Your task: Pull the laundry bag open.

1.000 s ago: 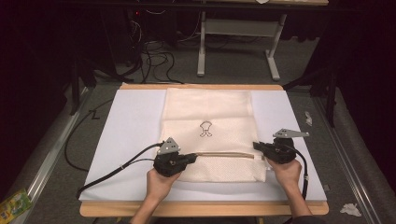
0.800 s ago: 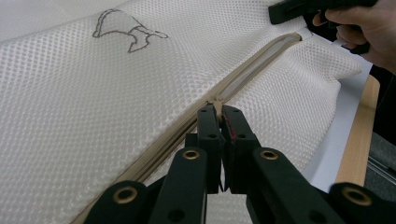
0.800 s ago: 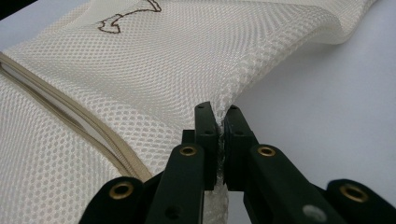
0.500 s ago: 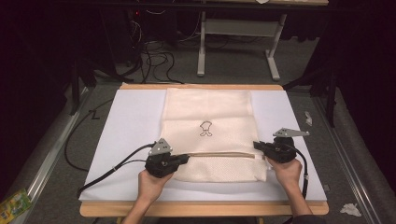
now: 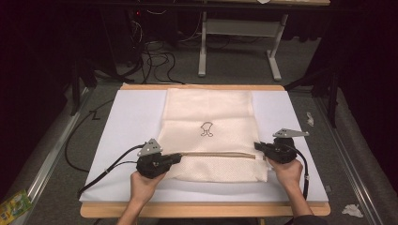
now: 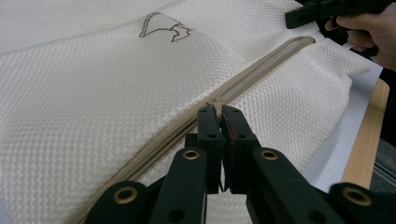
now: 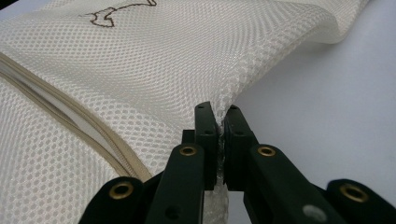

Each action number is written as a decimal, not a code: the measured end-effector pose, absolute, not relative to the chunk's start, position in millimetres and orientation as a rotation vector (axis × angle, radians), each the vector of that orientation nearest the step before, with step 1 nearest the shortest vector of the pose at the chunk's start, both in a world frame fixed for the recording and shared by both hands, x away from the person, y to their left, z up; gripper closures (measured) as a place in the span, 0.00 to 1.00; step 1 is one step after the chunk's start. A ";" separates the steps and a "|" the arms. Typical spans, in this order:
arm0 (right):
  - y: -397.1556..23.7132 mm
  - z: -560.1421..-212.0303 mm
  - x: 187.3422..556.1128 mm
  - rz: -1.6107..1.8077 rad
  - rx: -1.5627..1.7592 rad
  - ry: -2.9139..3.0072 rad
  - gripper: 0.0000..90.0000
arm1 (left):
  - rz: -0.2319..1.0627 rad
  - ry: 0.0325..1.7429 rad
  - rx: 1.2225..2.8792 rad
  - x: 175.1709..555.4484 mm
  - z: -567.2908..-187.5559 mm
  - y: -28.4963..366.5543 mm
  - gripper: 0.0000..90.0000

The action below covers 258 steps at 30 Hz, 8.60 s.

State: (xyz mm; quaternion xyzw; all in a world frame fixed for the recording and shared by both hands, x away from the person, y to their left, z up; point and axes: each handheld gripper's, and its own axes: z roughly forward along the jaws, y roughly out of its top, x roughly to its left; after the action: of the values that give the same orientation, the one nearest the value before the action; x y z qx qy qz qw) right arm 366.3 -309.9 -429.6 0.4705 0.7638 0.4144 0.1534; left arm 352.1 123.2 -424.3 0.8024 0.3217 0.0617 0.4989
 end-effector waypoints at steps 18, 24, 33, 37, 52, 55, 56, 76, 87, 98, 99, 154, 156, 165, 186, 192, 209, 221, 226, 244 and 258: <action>-305.5 -433.2 367.5 1.209 1.353 2.191 0.98 | 0.166 0.818 1.908 349.3 -424.4 145.0 0.97; -305.3 -432.8 367.1 1.206 1.354 2.193 0.98 | 0.154 0.818 1.904 350.1 -426.1 146.6 0.97; -305.0 -429.9 367.3 1.225 1.339 2.190 0.98 | 0.152 0.828 1.878 349.7 -426.5 148.4 0.97; -304.5 -428.1 366.6 1.215 1.341 2.190 0.98 | 0.153 0.819 1.882 350.1 -425.9 149.8 0.97; -305.3 -429.5 368.6 1.198 1.342 2.189 0.98 | 0.167 0.842 1.871 348.6 -423.9 159.7 0.97; -307.9 -429.3 368.7 1.198 1.345 2.189 0.98 | 0.170 0.846 1.860 348.2 -423.3 162.8 0.97; -308.7 -429.1 368.4 1.201 1.343 2.184 0.98 | 0.170 0.846 1.860 348.2 -423.3 162.8 0.97; -312.4 -430.9 367.6 1.189 1.346 2.183 0.98 | 0.211 0.897 1.824 345.4 -419.1 186.2 0.97; -317.5 -434.1 367.8 1.176 1.375 2.183 0.98 | 0.239 0.940 1.817 346.3 -421.0 198.3 0.97; -317.7 -431.5 366.2 1.189 1.360 2.175 0.98 | 0.235 0.946 1.825 345.7 -421.3 203.2 0.97; -318.2 -431.7 366.6 1.166 1.364 2.178 0.98 | 0.243 0.950 1.820 345.2 -421.9 204.9 0.97; -315.1 -448.2 360.8 1.128 1.389 2.196 0.95 | 0.232 1.000 1.944 339.8 -436.2 202.8 0.96; -315.1 -447.6 360.0 1.132 1.390 2.193 0.95 | 0.228 1.005 1.944 339.6 -437.4 202.3 0.96; -313.8 -453.0 360.5 1.106 1.390 2.207 0.94 | 0.239 1.017 1.969 338.0 -444.8 199.7 0.96; -313.0 -452.2 359.6 1.072 1.394 2.193 0.73 | 0.274 1.026 1.975 336.5 -445.8 196.5 0.87; -316.3 -444.8 355.7 1.082 1.388 2.137 0.68 | 0.310 1.008 1.953 336.5 -442.0 194.8 0.77; -339.8 -421.2 343.4 1.209 1.375 1.996 0.66 | 0.408 1.012 1.785 343.7 -419.3 202.9 0.62; -363.7 -419.4 336.3 1.253 1.414 1.901 0.66 | 0.445 1.046 1.732 344.7 -412.9 220.4 0.60; -371.4 -419.2 333.5 1.259 1.422 1.878 0.66 | 0.477 1.052 1.739 345.2 -412.4 222.9 0.59; -398.3 -424.7 319.0 1.290 1.476 1.793 0.65 | 0.487 1.110 1.699 350.1 -419.0 238.0 0.55; -404.6 -433.0 313.6 1.340 1.519 1.772 0.61 | 0.491 1.141 1.699 354.6 -425.7 242.8 0.53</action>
State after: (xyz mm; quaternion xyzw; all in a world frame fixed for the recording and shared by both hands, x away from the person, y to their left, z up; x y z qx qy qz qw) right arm 313.6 -404.6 -433.0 0.5503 0.6418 0.4853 0.2232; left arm 354.6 242.8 -425.7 0.7010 0.4709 0.2026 0.4958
